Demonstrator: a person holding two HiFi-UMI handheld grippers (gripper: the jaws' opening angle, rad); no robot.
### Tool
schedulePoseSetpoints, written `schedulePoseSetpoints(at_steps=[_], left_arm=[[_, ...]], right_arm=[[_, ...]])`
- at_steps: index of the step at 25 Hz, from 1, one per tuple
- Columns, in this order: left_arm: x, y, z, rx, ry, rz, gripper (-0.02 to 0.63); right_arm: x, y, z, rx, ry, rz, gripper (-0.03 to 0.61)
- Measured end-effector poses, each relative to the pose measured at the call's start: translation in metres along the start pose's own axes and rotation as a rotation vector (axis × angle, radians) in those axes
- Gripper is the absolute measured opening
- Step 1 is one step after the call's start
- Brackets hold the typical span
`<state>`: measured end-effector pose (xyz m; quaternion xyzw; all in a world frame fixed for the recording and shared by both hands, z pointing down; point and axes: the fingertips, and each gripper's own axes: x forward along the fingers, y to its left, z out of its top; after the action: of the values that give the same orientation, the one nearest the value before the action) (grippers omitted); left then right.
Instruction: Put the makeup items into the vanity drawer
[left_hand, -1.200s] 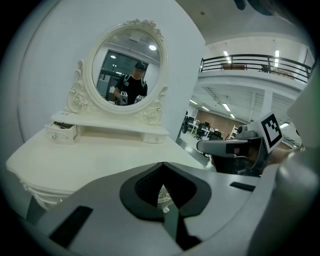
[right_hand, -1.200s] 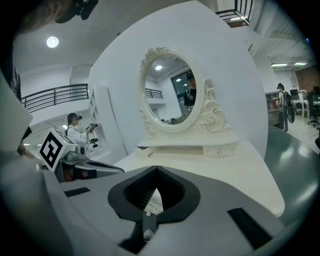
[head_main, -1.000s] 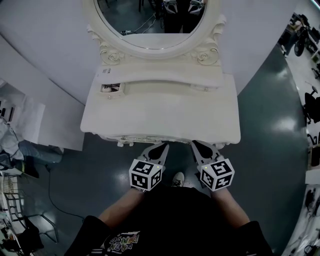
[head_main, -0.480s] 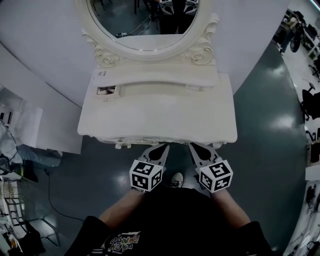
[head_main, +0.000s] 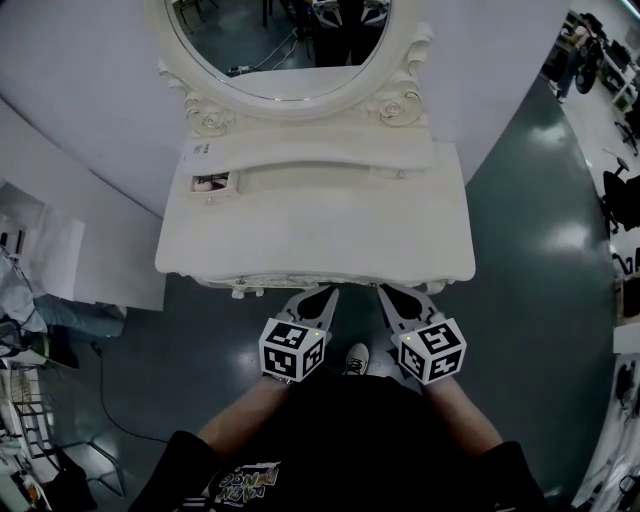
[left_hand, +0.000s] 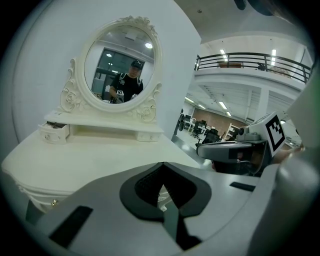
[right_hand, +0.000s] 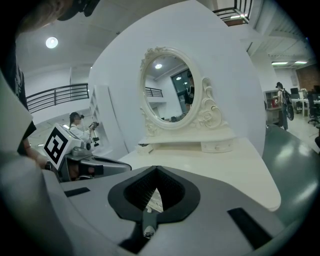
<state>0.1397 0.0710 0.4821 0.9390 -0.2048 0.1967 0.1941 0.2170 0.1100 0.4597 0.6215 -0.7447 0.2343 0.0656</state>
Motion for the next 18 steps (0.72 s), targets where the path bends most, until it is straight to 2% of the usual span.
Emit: schedulePoseSetpoints(at_steps=[18], left_arm=[[-0.016, 0.004, -0.004, -0.012, -0.020, 0.015, 0.000]], right_arm=[[0.003, 0.018, -0.002, -0.010, 0.002, 0.024, 0.029]])
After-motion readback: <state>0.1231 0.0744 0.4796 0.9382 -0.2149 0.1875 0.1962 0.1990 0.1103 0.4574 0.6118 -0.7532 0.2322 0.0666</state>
